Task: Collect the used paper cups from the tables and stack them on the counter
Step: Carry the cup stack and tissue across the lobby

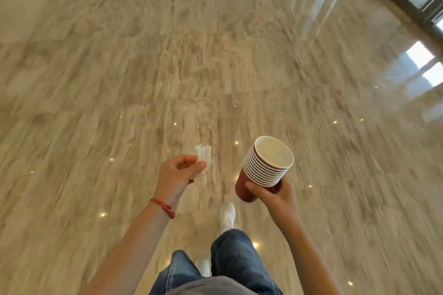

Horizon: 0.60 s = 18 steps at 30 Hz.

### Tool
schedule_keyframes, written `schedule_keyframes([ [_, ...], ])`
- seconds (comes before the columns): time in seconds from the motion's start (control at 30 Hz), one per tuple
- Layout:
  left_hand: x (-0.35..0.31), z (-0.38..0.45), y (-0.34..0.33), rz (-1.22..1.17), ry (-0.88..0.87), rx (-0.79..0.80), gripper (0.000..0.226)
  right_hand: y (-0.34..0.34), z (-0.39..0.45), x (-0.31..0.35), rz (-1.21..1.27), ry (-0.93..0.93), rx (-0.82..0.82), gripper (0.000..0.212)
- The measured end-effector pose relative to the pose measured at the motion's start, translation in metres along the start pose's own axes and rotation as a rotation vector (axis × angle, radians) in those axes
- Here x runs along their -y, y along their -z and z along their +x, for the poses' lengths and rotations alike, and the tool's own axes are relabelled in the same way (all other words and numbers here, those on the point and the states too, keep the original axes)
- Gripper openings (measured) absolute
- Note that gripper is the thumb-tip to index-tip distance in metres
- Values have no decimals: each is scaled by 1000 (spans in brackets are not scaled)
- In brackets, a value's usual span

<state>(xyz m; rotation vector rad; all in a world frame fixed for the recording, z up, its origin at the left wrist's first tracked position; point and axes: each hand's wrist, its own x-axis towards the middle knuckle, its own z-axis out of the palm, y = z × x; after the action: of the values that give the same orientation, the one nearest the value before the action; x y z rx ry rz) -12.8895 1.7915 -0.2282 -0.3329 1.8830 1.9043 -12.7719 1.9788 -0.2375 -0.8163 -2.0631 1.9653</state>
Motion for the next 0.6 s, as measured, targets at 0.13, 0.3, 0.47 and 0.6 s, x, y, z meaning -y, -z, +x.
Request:
schedule_keyframes([
  [0.13,-26,74,-40,13,8,-7,15,5,92,13,-12,13,11,44],
  [0.3,-82,163,-91,-3,-7,-49,14,11,214,53,-16,48,55,44],
  [0.47,-139,244,-130,1,-35,-55,15,11,321,97,-29,80,88,45],
  [0.6,-167,306,-148,-19,-22,-68,15,1,394,110,-43,62,96,47],
])
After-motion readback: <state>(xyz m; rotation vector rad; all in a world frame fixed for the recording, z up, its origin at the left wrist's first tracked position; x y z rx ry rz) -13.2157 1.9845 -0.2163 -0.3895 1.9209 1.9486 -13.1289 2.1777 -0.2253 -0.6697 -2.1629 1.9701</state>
